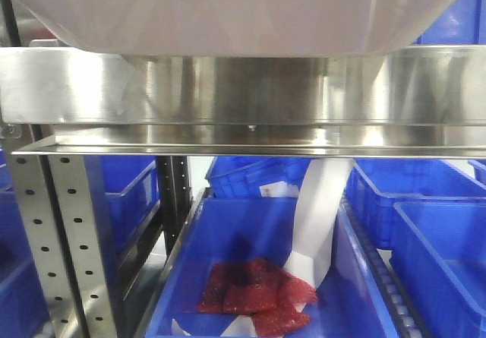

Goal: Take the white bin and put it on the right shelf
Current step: 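Push the held bin forward onto the upper roller shelf, then open both grippers and pull them back from the bin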

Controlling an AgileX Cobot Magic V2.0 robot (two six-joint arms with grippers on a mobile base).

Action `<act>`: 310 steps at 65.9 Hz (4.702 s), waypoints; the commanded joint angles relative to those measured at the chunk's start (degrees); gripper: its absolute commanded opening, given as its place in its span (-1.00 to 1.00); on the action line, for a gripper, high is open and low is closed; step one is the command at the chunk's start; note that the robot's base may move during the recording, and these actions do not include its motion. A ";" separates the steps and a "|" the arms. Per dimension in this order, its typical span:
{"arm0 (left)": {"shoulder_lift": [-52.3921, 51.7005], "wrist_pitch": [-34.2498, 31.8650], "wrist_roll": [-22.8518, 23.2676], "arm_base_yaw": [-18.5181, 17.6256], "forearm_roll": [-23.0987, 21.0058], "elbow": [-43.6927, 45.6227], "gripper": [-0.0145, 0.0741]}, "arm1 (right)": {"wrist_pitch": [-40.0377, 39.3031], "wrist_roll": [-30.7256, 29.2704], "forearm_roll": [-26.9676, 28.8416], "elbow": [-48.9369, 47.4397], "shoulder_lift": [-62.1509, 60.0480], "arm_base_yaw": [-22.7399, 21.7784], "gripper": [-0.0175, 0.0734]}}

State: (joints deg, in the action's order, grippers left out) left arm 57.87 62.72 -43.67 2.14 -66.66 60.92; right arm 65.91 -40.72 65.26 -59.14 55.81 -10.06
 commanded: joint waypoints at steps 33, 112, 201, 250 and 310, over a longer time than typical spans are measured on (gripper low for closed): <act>-1.25 4.46 -0.35 -1.40 -11.46 2.01 -0.13 | 6.64 -0.48 11.09 -2.20 -0.99 0.97 0.32; 22.30 -0.06 -1.83 -7.48 -17.35 19.82 -0.12 | 4.49 0.72 20.53 -17.42 18.26 0.97 0.32; 31.63 -20.59 -1.89 -8.82 -13.85 22.70 0.37 | -11.72 -0.01 18.33 -19.30 29.16 -1.02 0.78; 31.63 -18.74 -1.89 -5.05 -14.37 22.70 -0.83 | -12.99 -6.01 18.31 -19.30 29.16 -4.06 -0.23; 14.98 -47.11 13.52 -6.15 18.69 15.09 -0.94 | -39.56 -0.52 -0.66 -10.92 11.67 -3.89 -0.49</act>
State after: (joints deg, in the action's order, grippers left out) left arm 75.97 18.20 -30.57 -3.43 -49.13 76.70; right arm 28.93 -40.50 64.37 -71.04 71.26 -13.78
